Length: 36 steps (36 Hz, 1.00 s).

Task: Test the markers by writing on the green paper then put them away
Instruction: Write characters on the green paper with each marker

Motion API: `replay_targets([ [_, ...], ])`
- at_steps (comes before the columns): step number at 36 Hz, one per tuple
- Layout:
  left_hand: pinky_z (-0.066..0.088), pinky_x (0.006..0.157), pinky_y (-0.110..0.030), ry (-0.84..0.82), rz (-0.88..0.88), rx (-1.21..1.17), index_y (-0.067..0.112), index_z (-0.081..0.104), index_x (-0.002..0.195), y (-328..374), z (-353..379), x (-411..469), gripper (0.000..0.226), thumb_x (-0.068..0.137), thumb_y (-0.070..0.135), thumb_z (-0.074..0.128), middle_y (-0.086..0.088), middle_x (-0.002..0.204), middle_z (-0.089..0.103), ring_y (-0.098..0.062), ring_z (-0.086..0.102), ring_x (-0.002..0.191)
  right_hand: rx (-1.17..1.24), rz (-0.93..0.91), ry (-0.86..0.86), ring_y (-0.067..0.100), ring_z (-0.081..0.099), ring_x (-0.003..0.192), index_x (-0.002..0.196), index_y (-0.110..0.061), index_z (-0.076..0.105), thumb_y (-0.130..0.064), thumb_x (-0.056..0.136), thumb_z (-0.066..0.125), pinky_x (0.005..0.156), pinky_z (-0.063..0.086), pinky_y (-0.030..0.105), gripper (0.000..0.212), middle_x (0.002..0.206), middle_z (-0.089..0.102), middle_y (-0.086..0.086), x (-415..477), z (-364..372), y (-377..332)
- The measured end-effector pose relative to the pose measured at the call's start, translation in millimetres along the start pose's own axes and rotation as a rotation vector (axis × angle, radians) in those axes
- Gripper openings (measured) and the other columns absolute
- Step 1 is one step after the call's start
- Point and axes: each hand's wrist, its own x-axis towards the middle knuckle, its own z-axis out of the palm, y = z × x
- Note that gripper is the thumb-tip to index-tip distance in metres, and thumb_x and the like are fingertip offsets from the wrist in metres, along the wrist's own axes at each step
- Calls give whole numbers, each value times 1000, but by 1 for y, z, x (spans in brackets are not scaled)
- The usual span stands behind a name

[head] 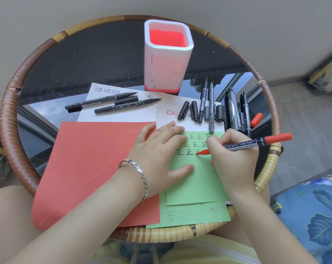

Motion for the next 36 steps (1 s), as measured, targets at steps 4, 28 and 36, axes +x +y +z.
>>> replay_targets([
  [4, 11, 105, -31, -3, 0, 1, 19, 58, 112, 0, 0, 0, 59, 72, 59, 41, 4, 128, 55, -14, 40, 128, 11, 4, 36, 9, 35, 38, 43, -7, 36, -9, 62, 53, 43, 30, 14, 26, 35, 36, -2, 1, -2, 4],
  [28, -6, 108, -27, -29, 0, 40, 27, 48, 124, 1, -4, 0, 71, 70, 66, 26, 14, 139, 38, -4, 19, 136, -287, -109, -258, 18, 65, 86, 72, -22, 52, -10, 74, 74, 85, 52, 39, 25, 98, 65, -6, 68, -82, 2],
  [36, -7, 110, -28, -57, -8, 57, 31, 43, 128, 1, -6, 0, 74, 68, 69, 21, 18, 142, 32, 0, 13, 136, -533, -35, -333, 22, 61, 96, 69, -14, 41, -9, 72, 75, 76, 39, 28, 35, 110, 65, 10, 91, -90, 16],
])
